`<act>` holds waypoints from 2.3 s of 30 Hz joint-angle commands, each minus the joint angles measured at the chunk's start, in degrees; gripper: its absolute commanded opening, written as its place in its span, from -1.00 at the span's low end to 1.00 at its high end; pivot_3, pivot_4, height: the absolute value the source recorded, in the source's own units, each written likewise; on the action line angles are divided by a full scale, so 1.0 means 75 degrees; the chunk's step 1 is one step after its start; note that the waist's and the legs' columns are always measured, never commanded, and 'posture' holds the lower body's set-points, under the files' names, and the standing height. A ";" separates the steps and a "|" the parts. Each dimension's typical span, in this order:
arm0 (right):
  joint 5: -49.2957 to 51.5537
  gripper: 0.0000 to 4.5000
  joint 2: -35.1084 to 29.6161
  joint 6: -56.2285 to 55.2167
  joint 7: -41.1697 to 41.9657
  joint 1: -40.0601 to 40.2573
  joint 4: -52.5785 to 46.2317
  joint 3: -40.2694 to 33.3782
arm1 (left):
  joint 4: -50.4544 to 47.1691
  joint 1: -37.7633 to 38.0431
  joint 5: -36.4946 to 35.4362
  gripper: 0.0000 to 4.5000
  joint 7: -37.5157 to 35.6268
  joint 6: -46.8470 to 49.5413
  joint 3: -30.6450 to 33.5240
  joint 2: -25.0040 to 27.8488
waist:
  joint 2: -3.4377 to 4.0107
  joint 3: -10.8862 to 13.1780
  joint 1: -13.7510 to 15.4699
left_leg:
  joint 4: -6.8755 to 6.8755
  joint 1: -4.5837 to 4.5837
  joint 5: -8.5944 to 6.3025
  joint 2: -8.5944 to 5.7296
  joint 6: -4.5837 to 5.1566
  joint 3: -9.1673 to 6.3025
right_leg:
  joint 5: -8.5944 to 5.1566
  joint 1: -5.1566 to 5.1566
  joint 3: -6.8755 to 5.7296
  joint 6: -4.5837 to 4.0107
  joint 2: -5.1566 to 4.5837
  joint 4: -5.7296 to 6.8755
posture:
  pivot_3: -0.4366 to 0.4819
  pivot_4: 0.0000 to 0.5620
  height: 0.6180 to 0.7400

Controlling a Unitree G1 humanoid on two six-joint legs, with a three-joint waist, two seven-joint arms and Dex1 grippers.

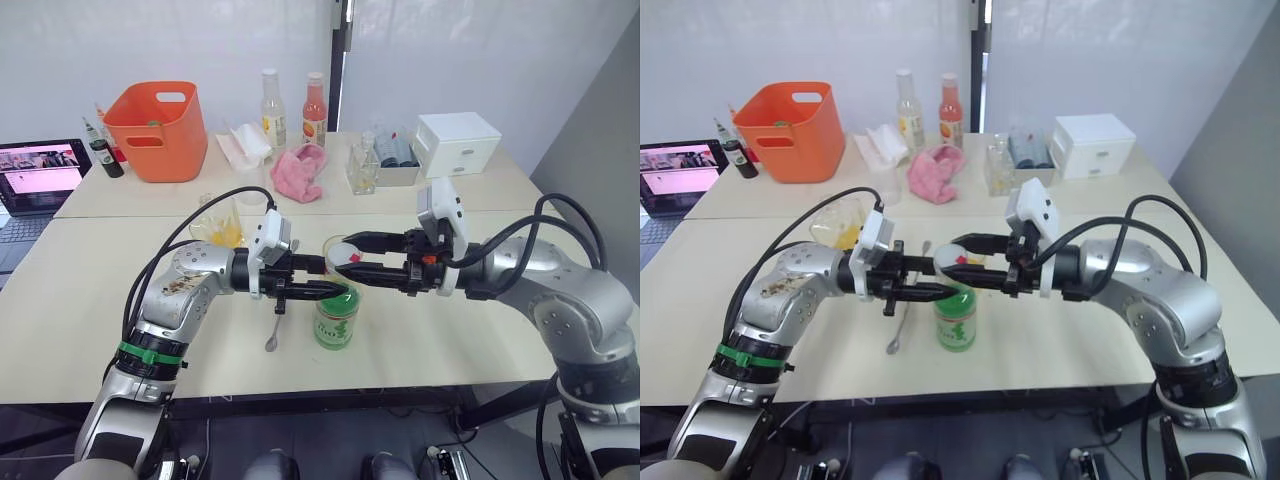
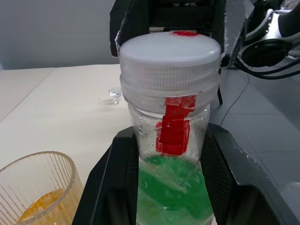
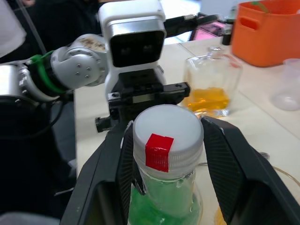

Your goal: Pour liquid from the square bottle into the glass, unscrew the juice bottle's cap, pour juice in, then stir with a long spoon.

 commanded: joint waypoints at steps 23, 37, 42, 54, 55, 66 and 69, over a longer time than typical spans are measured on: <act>-0.0125 0.98 0.0266 0.1015 0.0461 -0.0871 -0.0498 -0.0984 | -0.0375 -0.0099 0.0053 -0.37 0.0105 0.0287 -0.0087 0.0041 | 0.0000 0.0000 0.0021 | 0.0005 -0.0027 0.0006 0.0011 -0.0011 -0.0010 | 0.0001 -0.0009 -0.0027 0.0001 -0.0005 0.0008 | -0.05 -0.47 1.00; 0.0788 0.98 0.1430 0.4150 -0.4673 0.0207 -0.3440 -0.1860 | -0.0112 -0.0136 0.0135 -0.37 0.0035 0.0112 -0.0162 -0.0060 | 0.0000 0.0000 0.0028 | 0.0010 -0.0028 0.0008 0.0005 -0.0015 -0.0014 | 0.0001 -0.0007 -0.0030 0.0000 -0.0008 0.0020 | -0.05 -0.47 1.00; 0.1201 0.75 0.1693 0.4356 -0.5173 0.0265 -0.3570 -0.1976 | -0.0123 -0.0180 0.0138 -0.37 0.0021 0.0135 -0.0186 -0.0101 | 0.0000 0.0000 0.0025 | 0.0011 -0.0028 0.0007 0.0003 -0.0013 -0.0015 | 0.0001 -0.0006 -0.0030 0.0000 -0.0008 0.0019 | -0.05 -0.47 1.00; 0.1510 -0.26 0.1561 0.4175 -0.5518 0.0361 -0.3489 -0.1811 | -0.0174 -0.0248 0.0150 -0.37 0.0056 0.0211 -0.0136 -0.0126 | 0.0000 0.0000 0.0023 | 0.0011 -0.0028 0.0005 0.0001 -0.0008 -0.0016 | 0.0001 -0.0005 -0.0030 0.0001 -0.0008 0.0018 | -0.05 -0.47 1.00; 0.1527 -0.26 0.1557 0.4136 -0.5519 0.0363 -0.3472 -0.1810 | -0.0188 -0.0241 0.0149 -0.37 0.0059 0.0214 -0.0134 -0.0121 | 0.0000 0.0000 0.0023 | 0.0011 -0.0028 0.0005 0.0001 -0.0008 -0.0016 | 0.0001 -0.0005 -0.0030 0.0001 -0.0008 0.0018 | -0.05 -0.47 1.00; 0.0083 -0.26 0.0315 0.0427 0.0469 -0.0462 -0.0299 -0.0014 | -0.0342 -0.0125 0.0132 -0.37 0.0007 0.0245 -0.0130 0.0001 | 0.0000 0.0000 -0.0020 | 0.0024 -0.0029 -0.0015 -0.0010 0.0026 -0.0014 | 0.0002 -0.0004 -0.0027 0.0005 -0.0002 -0.0001 | -0.05 -0.47 1.00; -0.0597 -0.26 0.0262 -0.0544 0.2330 -0.1295 0.1317 0.0648 | -0.0435 -0.0073 0.0108 -0.37 0.0011 0.0278 -0.0126 0.0031 | 0.0001 0.0000 -0.0048 | 0.0031 -0.0029 -0.0015 -0.0005 0.0026 -0.0013 | 0.0002 -0.0007 -0.0024 0.0005 0.0005 0.0002 | -0.05 -0.47 1.00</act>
